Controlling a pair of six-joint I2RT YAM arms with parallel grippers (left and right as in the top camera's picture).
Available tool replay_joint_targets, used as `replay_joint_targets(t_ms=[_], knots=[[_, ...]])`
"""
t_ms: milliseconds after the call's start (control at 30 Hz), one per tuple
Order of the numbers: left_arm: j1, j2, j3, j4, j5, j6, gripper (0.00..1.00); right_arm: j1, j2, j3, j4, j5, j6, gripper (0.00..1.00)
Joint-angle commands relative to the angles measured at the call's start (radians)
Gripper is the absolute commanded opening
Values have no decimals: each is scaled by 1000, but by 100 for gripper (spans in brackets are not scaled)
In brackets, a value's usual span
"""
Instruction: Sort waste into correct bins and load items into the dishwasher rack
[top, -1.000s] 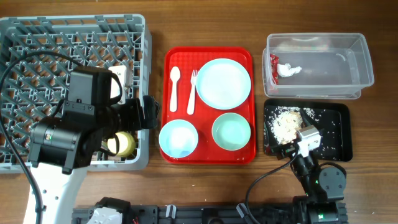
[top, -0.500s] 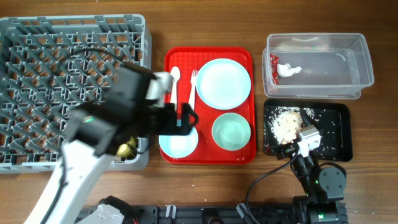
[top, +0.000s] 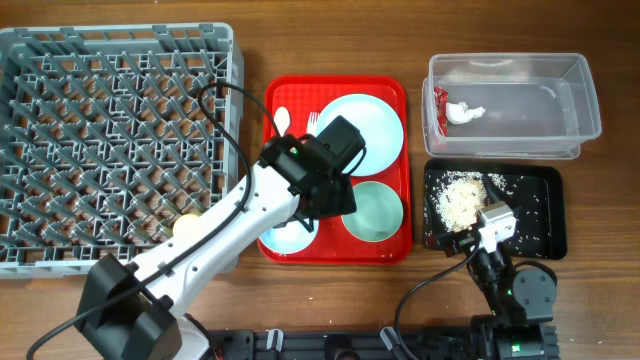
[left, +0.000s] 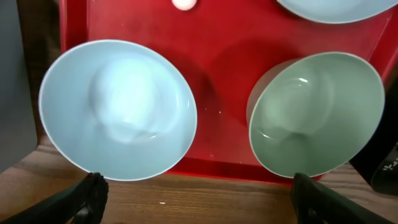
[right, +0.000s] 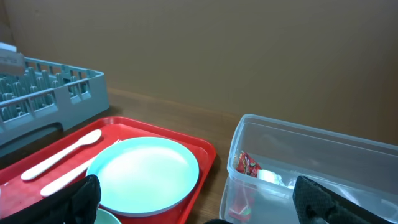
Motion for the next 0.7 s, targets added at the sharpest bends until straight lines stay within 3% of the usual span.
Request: replay_joint_targets(t_ms=[0,167,300,433,533,667], knots=[[5,11,-57,21,10,-34,94,-7,-11,-1,5,-13,-6,100],[25,11,-123,69,10,-33,85,-7,-11,-1,5,-13,-6,100],[35,11,-124,105,17,65,86,-7,-11,-1,5,-13,-6,100],[56,11,-124,72,13,63,68,-7,-9,-1,5,-13,-6,100],[108,10,-124,16,5,64,61,-7,-9,-1,5,-13,-6,100],[197,10,-128,-70,-97,64,49,-7,-9,-1,5,-13,-6,100]])
